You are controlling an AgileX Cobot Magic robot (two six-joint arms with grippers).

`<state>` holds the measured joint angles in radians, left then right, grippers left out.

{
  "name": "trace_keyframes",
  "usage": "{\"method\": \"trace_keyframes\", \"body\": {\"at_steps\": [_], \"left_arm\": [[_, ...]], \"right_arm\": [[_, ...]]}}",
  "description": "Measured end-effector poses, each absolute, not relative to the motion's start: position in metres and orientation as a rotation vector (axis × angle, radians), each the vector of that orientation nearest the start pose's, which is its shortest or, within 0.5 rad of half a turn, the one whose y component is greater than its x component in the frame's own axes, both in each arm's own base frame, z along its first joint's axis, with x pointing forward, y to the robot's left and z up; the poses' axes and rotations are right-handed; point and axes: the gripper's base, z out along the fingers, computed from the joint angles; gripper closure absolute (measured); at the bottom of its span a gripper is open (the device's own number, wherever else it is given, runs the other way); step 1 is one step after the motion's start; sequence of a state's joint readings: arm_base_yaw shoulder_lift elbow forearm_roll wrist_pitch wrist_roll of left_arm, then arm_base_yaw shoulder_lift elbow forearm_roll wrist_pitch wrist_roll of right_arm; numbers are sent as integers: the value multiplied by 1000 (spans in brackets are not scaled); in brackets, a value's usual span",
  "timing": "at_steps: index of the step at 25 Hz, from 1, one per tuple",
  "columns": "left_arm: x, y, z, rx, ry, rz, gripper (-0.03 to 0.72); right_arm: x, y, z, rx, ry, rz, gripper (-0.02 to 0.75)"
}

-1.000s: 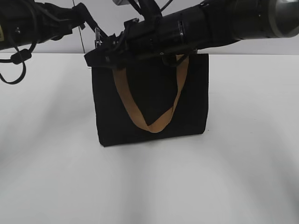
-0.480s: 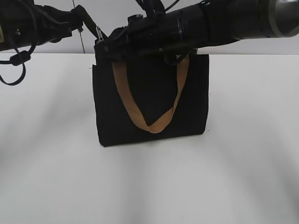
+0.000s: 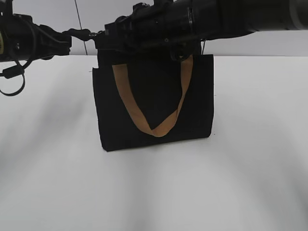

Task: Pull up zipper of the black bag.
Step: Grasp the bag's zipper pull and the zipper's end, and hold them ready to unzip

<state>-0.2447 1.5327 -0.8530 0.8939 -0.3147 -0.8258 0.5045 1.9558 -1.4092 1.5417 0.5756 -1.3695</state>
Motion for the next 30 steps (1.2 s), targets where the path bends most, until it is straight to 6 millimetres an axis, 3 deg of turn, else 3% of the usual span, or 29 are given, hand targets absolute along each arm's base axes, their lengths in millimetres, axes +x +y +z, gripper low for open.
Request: {"method": "trace_keyframes", "body": {"at_steps": [6, 18, 26, 30], "left_arm": [[312, -100, 243, 443, 1949, -367, 678], [308, -96, 223, 433, 2041, -326, 678], [307, -93, 220, 420, 2075, -286, 678], [307, -92, 220, 418, 2080, -280, 678]], "right_arm": [[365, 253, 246, -694, 2022, 1015, 753], [381, 220, 244, -587, 2095, 1033, 753], [397, 173, 241, -558, 2170, 969, 753], [398, 145, 250, -583, 2193, 898, 753]]}}
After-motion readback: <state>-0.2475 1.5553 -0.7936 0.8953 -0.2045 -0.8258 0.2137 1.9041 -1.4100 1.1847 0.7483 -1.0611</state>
